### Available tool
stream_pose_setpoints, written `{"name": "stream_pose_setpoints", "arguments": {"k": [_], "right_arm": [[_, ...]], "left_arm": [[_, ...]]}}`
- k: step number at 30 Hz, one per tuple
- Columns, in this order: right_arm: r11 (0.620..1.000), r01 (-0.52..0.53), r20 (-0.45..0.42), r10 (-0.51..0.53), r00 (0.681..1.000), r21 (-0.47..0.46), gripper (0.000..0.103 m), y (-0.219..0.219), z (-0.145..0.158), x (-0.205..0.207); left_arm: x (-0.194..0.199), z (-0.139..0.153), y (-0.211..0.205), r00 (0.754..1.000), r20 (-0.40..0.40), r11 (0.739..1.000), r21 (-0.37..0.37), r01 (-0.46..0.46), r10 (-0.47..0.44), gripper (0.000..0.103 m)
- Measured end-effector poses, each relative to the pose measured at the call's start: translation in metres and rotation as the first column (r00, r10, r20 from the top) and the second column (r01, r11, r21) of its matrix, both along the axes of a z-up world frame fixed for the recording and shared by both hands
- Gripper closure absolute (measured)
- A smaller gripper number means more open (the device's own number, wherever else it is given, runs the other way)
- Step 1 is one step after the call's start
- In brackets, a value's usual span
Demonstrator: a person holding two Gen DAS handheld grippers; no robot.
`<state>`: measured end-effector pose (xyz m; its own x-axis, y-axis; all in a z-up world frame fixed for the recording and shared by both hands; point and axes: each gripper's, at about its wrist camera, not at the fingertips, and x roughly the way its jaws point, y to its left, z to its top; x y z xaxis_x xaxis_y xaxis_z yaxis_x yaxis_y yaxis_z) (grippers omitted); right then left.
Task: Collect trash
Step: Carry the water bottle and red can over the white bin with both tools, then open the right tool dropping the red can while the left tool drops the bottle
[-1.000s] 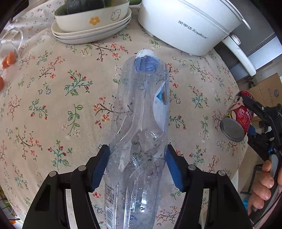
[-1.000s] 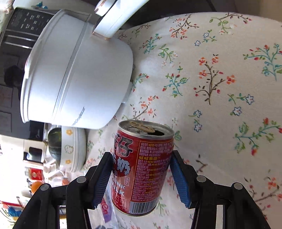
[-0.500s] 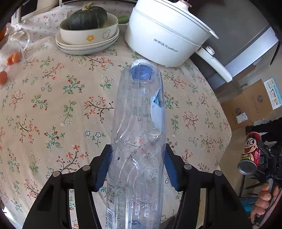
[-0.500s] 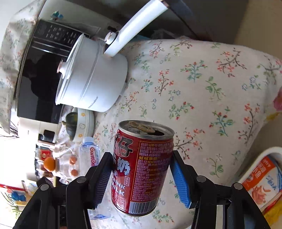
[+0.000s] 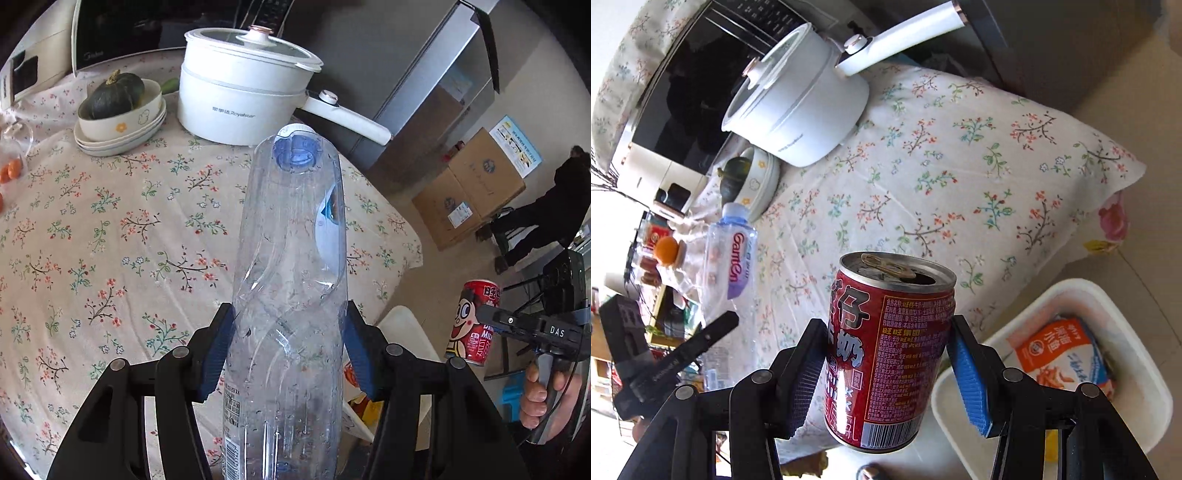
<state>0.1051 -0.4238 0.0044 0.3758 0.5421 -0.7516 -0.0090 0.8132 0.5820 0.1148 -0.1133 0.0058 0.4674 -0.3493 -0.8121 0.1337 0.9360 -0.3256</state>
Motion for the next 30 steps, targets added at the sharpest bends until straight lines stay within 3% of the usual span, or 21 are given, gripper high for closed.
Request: {"name": "stream_pose_setpoints", "arguments": {"k": [4,16,21,30], "right_arm": [[0.998,-0.011,-0.025,0.009,1.000,-0.061,0.045,-0.015,-0.011,-0.018],[0.953,-0.060,-0.169,0.009,0.985,-0.296,0.045,-0.047,-0.071,-0.049],[0.916,-0.096,-0.201,0.017,0.979,-0.390,0.045,-0.051,-0.087,-0.052],[0.861,-0.174,-0.268,0.045,0.962,-0.478,0.047,-0.054,-0.116,-0.058]], "left_arm": [[-0.014,-0.007,-0.040,0.996,-0.028,0.996,-0.041,0.079,-0.080,0.043],[-0.052,-0.047,-0.138,0.960,-0.081,0.964,-0.037,0.265,-0.267,0.042],[-0.059,-0.064,-0.159,0.948,-0.120,0.956,-0.044,0.290,-0.293,0.042],[-0.056,-0.079,-0.172,0.934,-0.152,0.946,-0.034,0.321,-0.323,0.041]]}}
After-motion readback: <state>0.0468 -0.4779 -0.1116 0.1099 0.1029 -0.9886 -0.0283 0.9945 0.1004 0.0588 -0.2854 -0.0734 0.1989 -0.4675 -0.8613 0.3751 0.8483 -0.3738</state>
